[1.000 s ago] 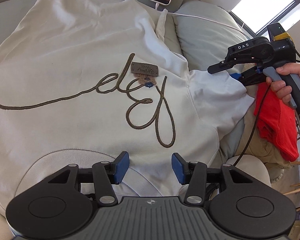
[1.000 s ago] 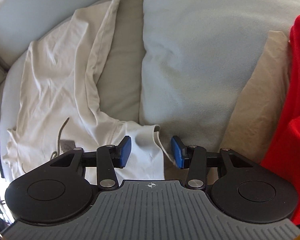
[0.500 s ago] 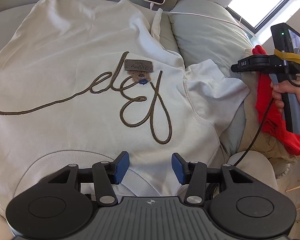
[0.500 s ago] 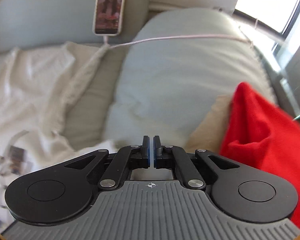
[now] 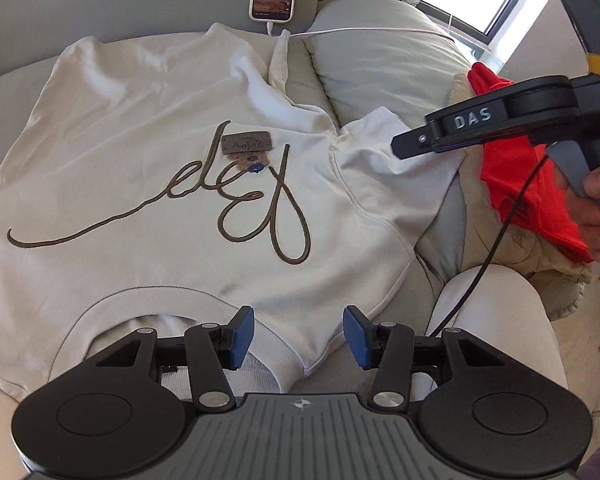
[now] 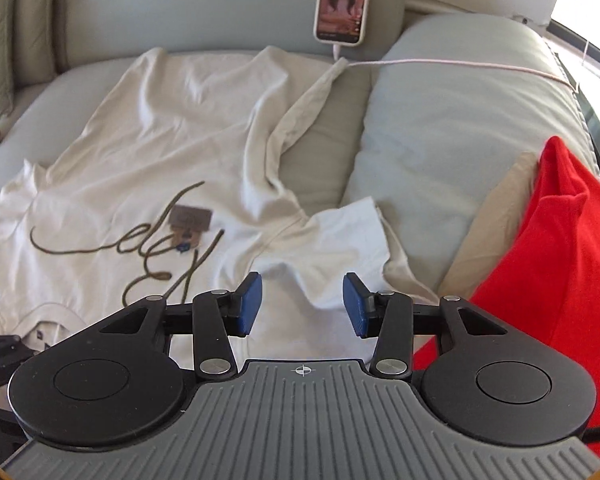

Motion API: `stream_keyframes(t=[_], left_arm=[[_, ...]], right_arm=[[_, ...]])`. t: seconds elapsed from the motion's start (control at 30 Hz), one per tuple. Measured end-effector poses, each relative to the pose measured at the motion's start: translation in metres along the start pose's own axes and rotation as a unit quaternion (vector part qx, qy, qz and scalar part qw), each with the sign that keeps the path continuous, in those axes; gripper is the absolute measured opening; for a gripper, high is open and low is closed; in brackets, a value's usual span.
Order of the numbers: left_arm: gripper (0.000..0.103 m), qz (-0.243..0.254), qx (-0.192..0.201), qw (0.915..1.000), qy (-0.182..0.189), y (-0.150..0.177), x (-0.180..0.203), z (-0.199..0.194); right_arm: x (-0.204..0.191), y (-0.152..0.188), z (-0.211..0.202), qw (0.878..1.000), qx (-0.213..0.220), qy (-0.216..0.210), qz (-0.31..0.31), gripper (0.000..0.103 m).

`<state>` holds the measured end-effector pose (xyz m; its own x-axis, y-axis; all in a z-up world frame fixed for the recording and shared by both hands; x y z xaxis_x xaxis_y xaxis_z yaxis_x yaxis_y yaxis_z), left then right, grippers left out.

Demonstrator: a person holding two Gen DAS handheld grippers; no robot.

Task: Fold clothes

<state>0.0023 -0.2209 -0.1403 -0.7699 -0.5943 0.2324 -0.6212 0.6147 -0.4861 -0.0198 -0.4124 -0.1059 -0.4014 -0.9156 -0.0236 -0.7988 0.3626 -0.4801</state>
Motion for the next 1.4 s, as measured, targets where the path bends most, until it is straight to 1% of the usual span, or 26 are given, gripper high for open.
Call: stream_keyframes(t=[0.07, 0.13, 0.17, 0.33, 0.43, 0.5, 0.53, 0.6, 0.67, 0.7, 0.77, 0.8, 0.83, 0.87, 0.9, 0.93, 0.97, 1.0, 1.1, 1.13, 1.2, 1.27, 1.3, 1.33, 1.37, 1.4], left_arm=[[0.047, -0.002, 0.003, 1.0, -0.002, 0.0, 0.0, 0.003], [0.047, -0.001, 0.007, 0.9999, -0.008, -0.001, 0.001, 0.009], [0.047, 0.003, 0.009, 0.9999, -0.01, -0.001, 0.002, 0.012], [0.045, 0.044, 0.001, 0.999, -0.01, 0.008, 0.007, 0.029], [0.045, 0.076, -0.017, 0.9967, -0.024, 0.014, 0.015, 0.026], [0.045, 0.092, -0.029, 0.995, -0.024, 0.019, 0.018, 0.021], [0.045, 0.098, -0.033, 0.9944, -0.02, 0.022, 0.018, 0.017], [0.045, 0.1, -0.038, 0.9942, -0.006, 0.027, 0.018, 0.006], [0.045, 0.098, -0.025, 0.9948, 0.012, 0.029, 0.016, -0.009], [0.045, 0.095, -0.01, 0.9953, 0.015, 0.028, 0.014, -0.018], [0.046, 0.076, 0.026, 0.9968, 0.006, 0.02, 0.005, -0.031], [0.047, 0.062, 0.041, 0.9972, -0.007, 0.015, -0.001, -0.033], [0.047, 0.05, 0.05, 0.9972, -0.024, 0.01, -0.007, -0.032], [0.047, 0.042, 0.05, 0.9971, -0.04, 0.007, -0.013, -0.027], [0.047, 0.032, 0.04, 0.9975, -0.049, 0.005, -0.019, -0.019], [0.046, 0.023, 0.023, 0.998, -0.055, 0.005, -0.025, -0.009], [0.046, 0.015, -0.005, 0.9981, -0.06, 0.008, -0.03, 0.001], [0.046, 0.013, -0.031, 0.9973, -0.066, 0.012, -0.036, 0.009], [0.046, 0.032, -0.042, 0.9963, -0.067, 0.013, -0.04, -0.002], [0.046, 0.033, -0.039, 0.9963, -0.068, 0.01, -0.043, -0.01], [0.046, 0.03, -0.011, 0.9974, -0.064, -0.002, -0.052, -0.037], [0.048, 0.016, 0.021, 0.9978, -0.061, -0.019, -0.063, -0.066], [0.05, 0.008, 0.035, 0.9974, -0.063, -0.029, -0.07, -0.078], [0.052, -0.001, 0.047, 0.9966, -0.067, -0.04, -0.078, -0.091], [0.055, -0.01, 0.059, 0.9955, -0.073, -0.05, -0.087, -0.101], [0.061, -0.021, 0.069, 0.9941, -0.081, -0.061, -0.097, -0.109]], right_arm=[[-0.009, 0.006, 0.006, 1.0, -0.005, -0.007, 0.002, 0.044], [-0.017, 0.013, 0.013, 1.0, -0.011, -0.016, -0.002, 0.029], [-0.022, 0.017, 0.017, 1.0, -0.013, -0.019, -0.005, 0.026], [-0.035, 0.034, 0.037, 0.999, -0.016, -0.021, -0.033, 0.024], [-0.028, 0.053, 0.056, 0.997, -0.042, 0.025, -0.066, 0.022], [-0.01, 0.065, 0.06, 0.995, -0.05, 0.065, -0.06, 0.022], [-0.002, 0.068, 0.06, 0.993, -0.062, 0.081, -0.053, 0.003], [0.009, 0.071, 0.056, 0.992, -0.076, 0.088, -0.049, 0.0], [0.009, 0.069, 0.045, 0.993, -0.081, 0.082, -0.037, 0.0], [0.006, 0.067, 0.036, 0.994, -0.071, 0.075, -0.032, 0.004], [-0.001, 0.062, 0.018, 0.998, -0.043, 0.042, -0.018, 0.006], [-0.006, 0.059, 0.01, 0.999, -0.031, 0.02, -0.011, 0.009], [-0.014, 0.057, 0.006, 1.0, -0.023, -0.013, -0.003, 0.016], [-0.022, 0.056, 0.004, 0.999, -0.019, -0.044, 0.004, 0.021], [-0.031, 0.057, 0.007, 0.997, -0.024, -0.071, 0.011, 0.03], [-0.04, 0.058, 0.012, 0.995, -0.032, -0.095, 0.016, 0.031], [-0.05, 0.063, 0.019, 0.993, -0.045, -0.105, 0.016, 0.031], [-0.058, 0.068, 0.027, 0.993, -0.056, -0.103, 0.008, 0.031], [-0.072, 0.081, 0.038, 0.993, -0.079, -0.084, -0.024, 0.032], [-0.071, 0.079, 0.035, 0.992, -0.095, -0.078, -0.02, 0.032], [-0.065, 0.07, 0.022, 0.99, -0.123, -0.071, 0.005, 0.032], [-0.059, 0.053, -0.001, 0.992, -0.095, -0.081, 0.015, 0.032], [-0.056, 0.042, -0.014, 0.994, -0.073, -0.084, 0.022, 0.039], [-0.054, 0.031, -0.027, 0.994, -0.05, -0.087, 0.031, 0.053], [-0.051, 0.02, -0.04, 0.995, -0.029, -0.091, 0.04, 0.058], [-0.049, 0.009, -0.051, 0.994, -0.009, -0.097, 0.05, 0.067]])
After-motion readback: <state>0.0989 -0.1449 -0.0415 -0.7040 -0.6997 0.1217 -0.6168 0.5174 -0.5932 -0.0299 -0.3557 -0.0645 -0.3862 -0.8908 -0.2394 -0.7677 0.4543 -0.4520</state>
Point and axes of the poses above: each gripper's, at about its wrist camera, not at the fingertips, and z roughly the way its jaws point, x to its right, y to its underside, the point moved 3 cm from there along z, roughly the way its jaws point, and after that the axes turned 1 degree about z, right-handed, at the moved point
